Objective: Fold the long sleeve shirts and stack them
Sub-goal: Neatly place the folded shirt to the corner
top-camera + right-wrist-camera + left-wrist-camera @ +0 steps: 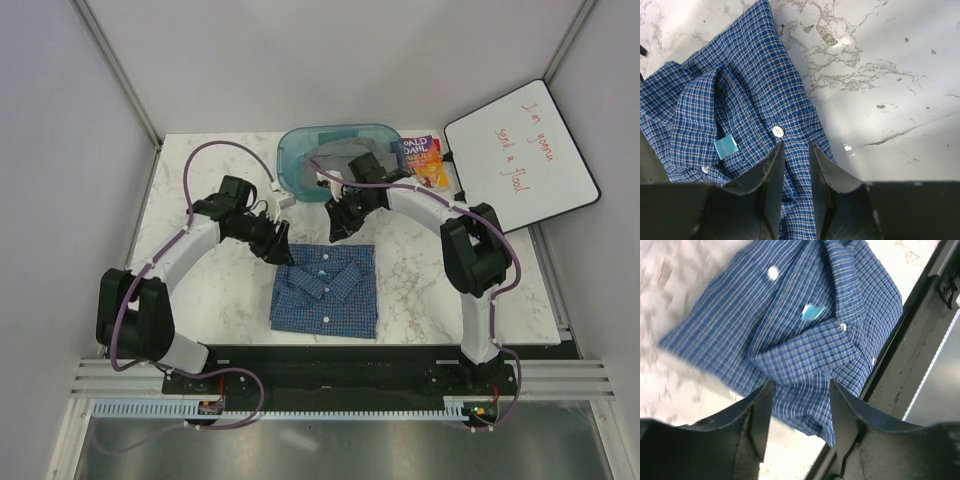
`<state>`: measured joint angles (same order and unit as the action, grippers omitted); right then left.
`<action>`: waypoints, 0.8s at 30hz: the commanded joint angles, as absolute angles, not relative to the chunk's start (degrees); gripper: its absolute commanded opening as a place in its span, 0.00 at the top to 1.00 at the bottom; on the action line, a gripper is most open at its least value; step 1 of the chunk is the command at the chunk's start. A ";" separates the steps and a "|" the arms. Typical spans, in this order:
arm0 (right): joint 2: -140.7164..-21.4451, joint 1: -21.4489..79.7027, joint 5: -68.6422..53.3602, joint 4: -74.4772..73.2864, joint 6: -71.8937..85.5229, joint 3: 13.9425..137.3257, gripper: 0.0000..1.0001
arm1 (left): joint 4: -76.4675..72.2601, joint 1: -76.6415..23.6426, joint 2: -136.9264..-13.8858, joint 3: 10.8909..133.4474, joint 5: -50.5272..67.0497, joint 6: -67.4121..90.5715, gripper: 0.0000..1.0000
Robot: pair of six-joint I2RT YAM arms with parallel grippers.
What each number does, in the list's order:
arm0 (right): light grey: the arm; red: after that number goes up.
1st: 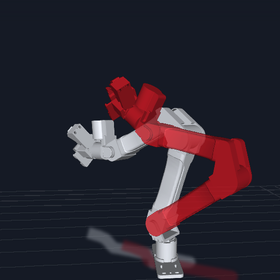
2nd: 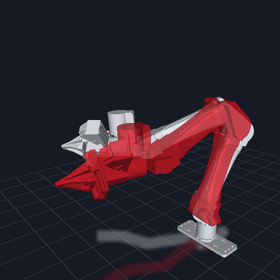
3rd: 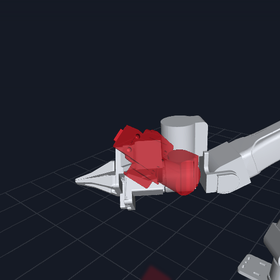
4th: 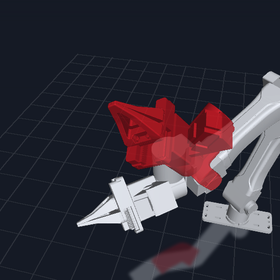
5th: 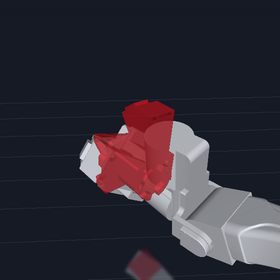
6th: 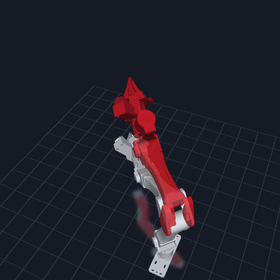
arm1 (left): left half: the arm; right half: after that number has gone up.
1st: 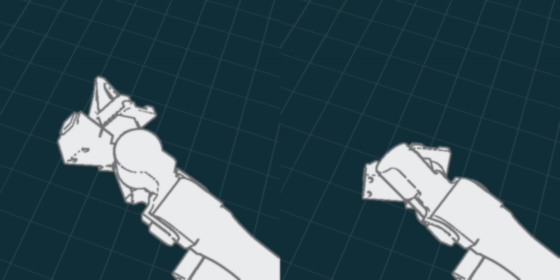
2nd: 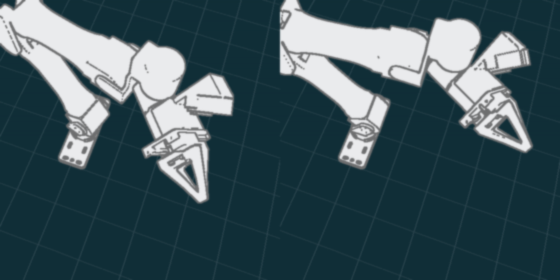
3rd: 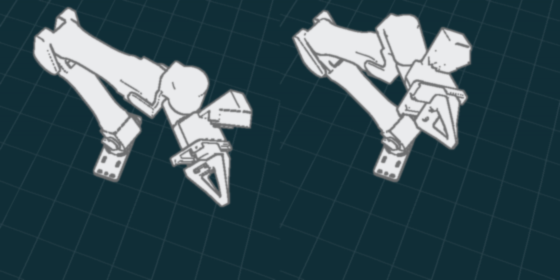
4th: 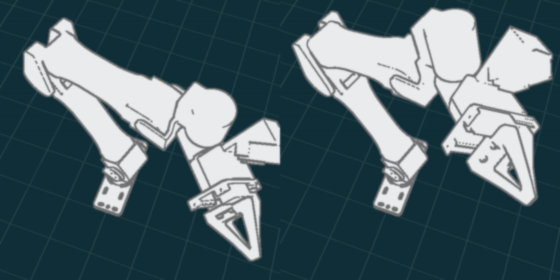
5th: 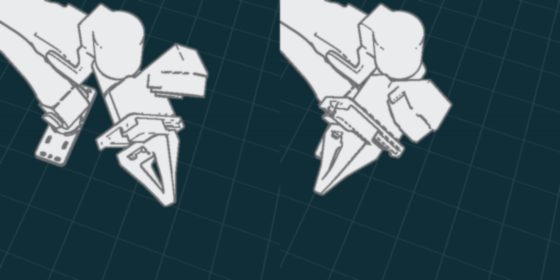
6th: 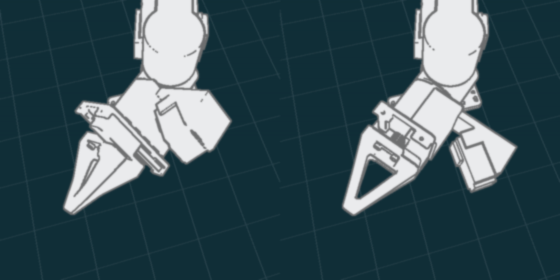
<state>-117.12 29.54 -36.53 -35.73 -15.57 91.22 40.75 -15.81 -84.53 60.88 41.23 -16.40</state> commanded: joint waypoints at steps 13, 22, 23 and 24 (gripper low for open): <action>-123.13 30.06 -43.49 -29.62 -7.74 91.06 0.62 | 34.80 -18.99 -100.02 62.23 41.22 -28.65 0.32; -126.03 30.06 -44.82 -29.18 -8.61 90.53 0.64 | 34.72 -19.07 -99.76 62.66 45.35 -28.04 0.67; -126.30 30.15 -45.52 -29.09 -8.70 90.53 0.66 | 34.72 -19.16 -99.58 62.93 46.05 -27.95 0.71; -126.65 30.06 -45.70 -29.18 -8.79 90.53 0.67 | 34.72 -19.07 -99.23 63.54 46.49 -27.86 0.80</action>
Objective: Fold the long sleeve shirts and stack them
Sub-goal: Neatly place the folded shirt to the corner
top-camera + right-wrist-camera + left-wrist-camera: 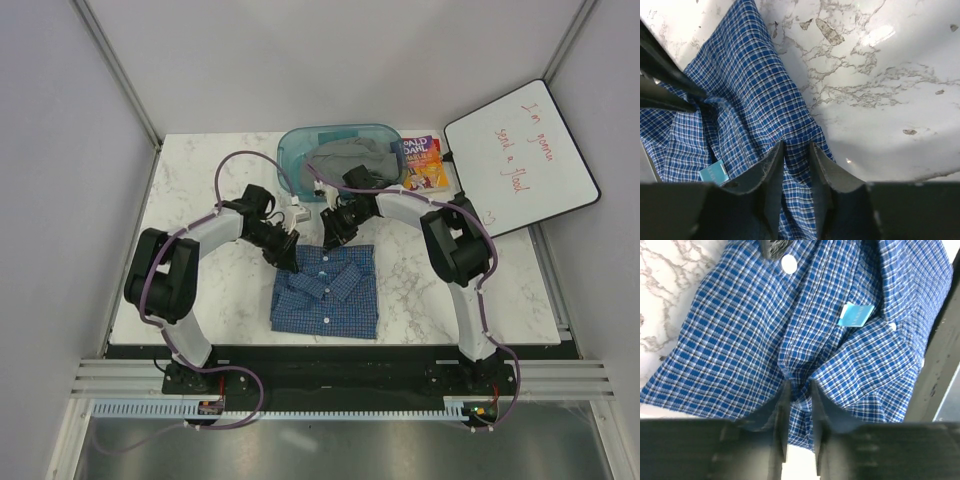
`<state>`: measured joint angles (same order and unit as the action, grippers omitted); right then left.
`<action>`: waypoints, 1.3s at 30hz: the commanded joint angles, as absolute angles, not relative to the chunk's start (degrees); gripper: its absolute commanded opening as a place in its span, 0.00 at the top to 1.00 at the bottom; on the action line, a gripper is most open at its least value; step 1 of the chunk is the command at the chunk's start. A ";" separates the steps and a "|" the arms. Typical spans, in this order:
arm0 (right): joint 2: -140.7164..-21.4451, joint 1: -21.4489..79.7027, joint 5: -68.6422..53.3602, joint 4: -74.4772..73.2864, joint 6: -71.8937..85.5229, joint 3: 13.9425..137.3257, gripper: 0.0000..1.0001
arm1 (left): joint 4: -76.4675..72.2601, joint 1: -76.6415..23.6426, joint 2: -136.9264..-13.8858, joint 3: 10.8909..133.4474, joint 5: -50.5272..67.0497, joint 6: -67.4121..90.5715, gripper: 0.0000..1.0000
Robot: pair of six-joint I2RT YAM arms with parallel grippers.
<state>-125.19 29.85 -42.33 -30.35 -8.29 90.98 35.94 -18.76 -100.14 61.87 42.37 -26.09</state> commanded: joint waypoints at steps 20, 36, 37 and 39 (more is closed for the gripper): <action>-127.35 29.09 -47.55 -31.02 -11.95 91.23 0.92 | 20.85 -21.53 -92.02 62.41 35.69 -36.82 0.98; -119.72 27.07 -41.32 -37.79 -13.27 96.50 0.64 | 18.54 -19.87 -91.15 57.57 34.71 -36.57 0.66; -118.66 26.29 -40.53 -38.40 -13.53 96.42 0.61 | 18.98 -19.25 -90.62 57.74 36.02 -34.91 0.64; -115.76 25.58 -39.56 -40.95 -15.64 95.98 0.55 | 22.57 -17.50 -89.91 59.67 39.18 -33.67 0.61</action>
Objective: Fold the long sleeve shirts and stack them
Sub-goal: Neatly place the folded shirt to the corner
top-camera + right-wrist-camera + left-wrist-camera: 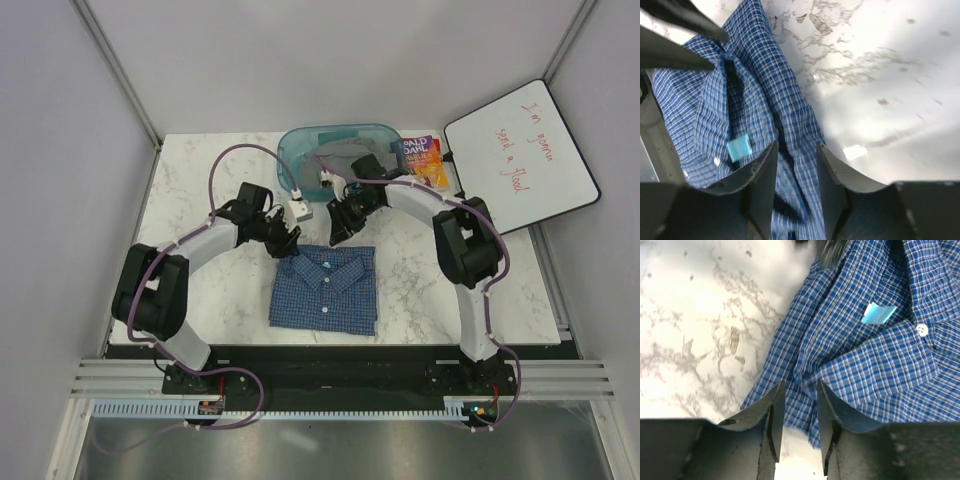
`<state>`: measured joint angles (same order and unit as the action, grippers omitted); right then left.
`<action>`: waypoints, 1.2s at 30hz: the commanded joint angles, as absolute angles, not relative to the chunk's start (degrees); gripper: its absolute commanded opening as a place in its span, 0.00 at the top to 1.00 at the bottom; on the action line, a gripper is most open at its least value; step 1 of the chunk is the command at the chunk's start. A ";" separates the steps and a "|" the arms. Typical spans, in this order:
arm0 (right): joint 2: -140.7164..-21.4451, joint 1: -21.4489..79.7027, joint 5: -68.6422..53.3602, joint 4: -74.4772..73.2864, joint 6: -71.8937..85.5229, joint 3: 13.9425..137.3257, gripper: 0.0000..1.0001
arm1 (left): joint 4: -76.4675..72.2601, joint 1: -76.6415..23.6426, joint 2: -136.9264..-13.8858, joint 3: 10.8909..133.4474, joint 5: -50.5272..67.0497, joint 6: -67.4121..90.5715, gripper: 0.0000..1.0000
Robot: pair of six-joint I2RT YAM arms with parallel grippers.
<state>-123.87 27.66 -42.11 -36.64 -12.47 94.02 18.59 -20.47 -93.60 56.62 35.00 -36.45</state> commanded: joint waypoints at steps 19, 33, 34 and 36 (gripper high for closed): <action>-114.96 27.07 -33.75 -46.76 -20.83 87.54 0.56 | 31.03 -15.82 -99.75 67.85 45.53 -25.32 0.48; -114.52 27.77 -30.50 -47.64 -21.10 85.08 0.51 | 31.11 -16.44 -102.48 68.12 45.53 -25.84 0.46; -114.61 27.86 -29.98 -47.46 -20.66 85.17 0.50 | 31.11 -16.44 -102.48 68.20 45.44 -25.75 0.45; -114.35 27.95 -29.53 -47.46 -20.39 85.34 0.49 | 31.11 -16.52 -102.48 68.29 45.35 -25.84 0.45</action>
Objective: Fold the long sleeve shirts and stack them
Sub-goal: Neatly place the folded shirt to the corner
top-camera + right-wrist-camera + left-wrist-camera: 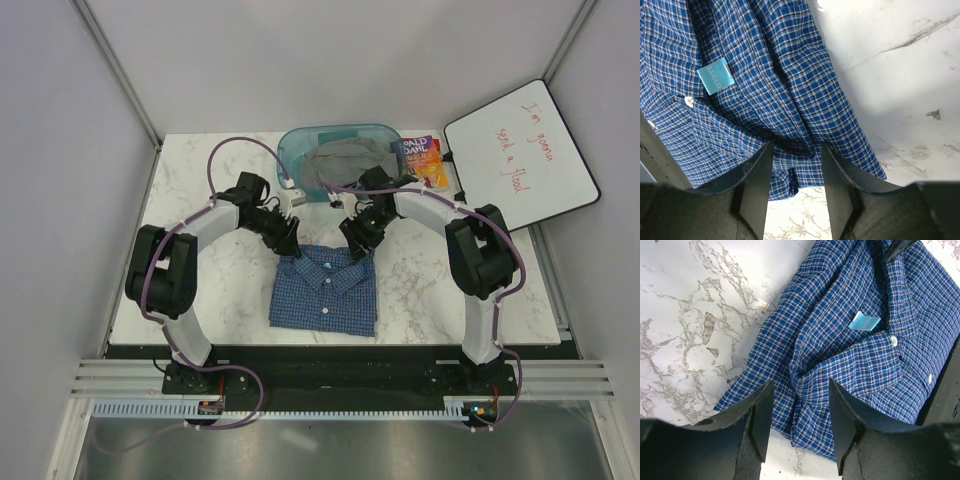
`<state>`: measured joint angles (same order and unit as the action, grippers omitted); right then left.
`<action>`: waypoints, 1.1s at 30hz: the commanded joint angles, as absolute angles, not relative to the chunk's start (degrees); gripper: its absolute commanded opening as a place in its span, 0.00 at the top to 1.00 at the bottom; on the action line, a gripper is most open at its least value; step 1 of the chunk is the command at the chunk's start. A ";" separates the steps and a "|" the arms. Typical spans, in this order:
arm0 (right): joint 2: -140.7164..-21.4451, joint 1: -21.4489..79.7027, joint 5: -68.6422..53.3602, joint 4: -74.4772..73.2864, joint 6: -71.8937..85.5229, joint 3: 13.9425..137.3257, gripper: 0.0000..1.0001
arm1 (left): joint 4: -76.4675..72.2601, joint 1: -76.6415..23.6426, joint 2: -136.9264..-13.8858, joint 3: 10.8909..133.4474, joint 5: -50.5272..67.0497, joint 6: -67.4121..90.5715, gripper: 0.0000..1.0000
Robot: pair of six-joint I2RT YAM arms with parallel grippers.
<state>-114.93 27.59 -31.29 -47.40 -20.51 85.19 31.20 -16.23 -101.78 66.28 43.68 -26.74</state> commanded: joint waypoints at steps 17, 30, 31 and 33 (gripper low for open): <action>-114.43 27.95 -32.08 -49.40 -19.87 88.76 0.85 | 31.55 -16.79 -104.24 69.43 47.90 -25.22 0.60; -112.14 27.95 -29.63 -50.08 -17.75 91.58 0.99 | 32.43 -15.82 -100.10 69.78 48.25 -26.63 0.98; -112.93 27.86 -29.18 -51.23 -18.54 92.19 0.98 | 32.52 -15.82 -100.37 69.87 48.25 -26.80 0.98; -114.96 27.86 -28.39 -53.95 -19.51 92.99 0.76 | 32.78 -15.91 -101.07 69.87 48.34 -26.81 0.98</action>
<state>-114.93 27.64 -29.76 -49.89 -18.41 89.23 31.90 -16.19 -102.89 67.66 46.70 -25.82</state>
